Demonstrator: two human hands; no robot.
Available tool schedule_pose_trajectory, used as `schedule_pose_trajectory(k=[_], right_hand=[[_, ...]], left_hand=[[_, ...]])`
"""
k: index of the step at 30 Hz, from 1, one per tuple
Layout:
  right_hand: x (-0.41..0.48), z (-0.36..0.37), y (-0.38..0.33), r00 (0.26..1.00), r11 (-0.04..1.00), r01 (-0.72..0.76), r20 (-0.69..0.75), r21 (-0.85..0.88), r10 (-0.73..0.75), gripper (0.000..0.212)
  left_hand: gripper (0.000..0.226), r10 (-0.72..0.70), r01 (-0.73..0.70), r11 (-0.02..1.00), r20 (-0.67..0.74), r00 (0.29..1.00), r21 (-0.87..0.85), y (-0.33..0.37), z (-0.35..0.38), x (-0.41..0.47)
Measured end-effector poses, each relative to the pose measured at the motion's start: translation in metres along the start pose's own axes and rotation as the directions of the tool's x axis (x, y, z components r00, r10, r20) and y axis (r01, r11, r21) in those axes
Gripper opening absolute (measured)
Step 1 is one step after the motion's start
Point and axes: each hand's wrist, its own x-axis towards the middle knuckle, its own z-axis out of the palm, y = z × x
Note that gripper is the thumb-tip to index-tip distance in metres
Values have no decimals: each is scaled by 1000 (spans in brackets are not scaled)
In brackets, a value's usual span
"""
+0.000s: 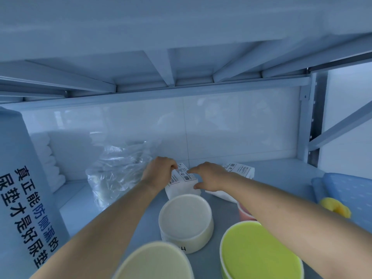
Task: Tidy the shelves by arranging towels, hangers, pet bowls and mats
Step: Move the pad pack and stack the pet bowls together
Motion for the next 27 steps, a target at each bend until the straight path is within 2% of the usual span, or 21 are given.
schedule_pose_trajectory(k=[3, 6, 8, 14, 17, 20, 23, 27], right_hand=[[7, 0, -8, 999, 1000, 28, -26, -8, -28, 48], [13, 3, -11, 998, 999, 1, -70, 33, 1, 40], [15, 5, -12, 995, 998, -16, -97, 68, 23, 34], [18, -19, -10, 977, 984, -27, -206, 174, 63, 22], [21, -40, -7, 971, 974, -22, -229, 224, 74, 20], [21, -51, -2, 972, 958, -19, -221, 287, 85, 19], [16, -53, 6, 975, 952, 1, -210, 307, 67, 17], [6, -59, 20, 936, 919, 47, -338, 392, 96, 19]], left_hand=[[21, 33, -33, 999, 37, 999, -5, 1, -1, -4], [29, 45, -52, 998, 138, 989, 47, -3, 4, -16], [31, 53, -66, 994, 153, 987, 82, -6, 5, -21], [39, 140, -142, 989, 81, 987, 30, -10, -2, -26], [58, 159, -158, 987, 18, 987, -35, -8, -6, -25], [76, 171, -170, 984, 25, 985, -62, -6, -7, -22], [69, 188, -188, 982, 8, 982, -10, -3, -7, -15], [53, 146, -149, 989, -111, 983, -18, 4, -15, -1]])
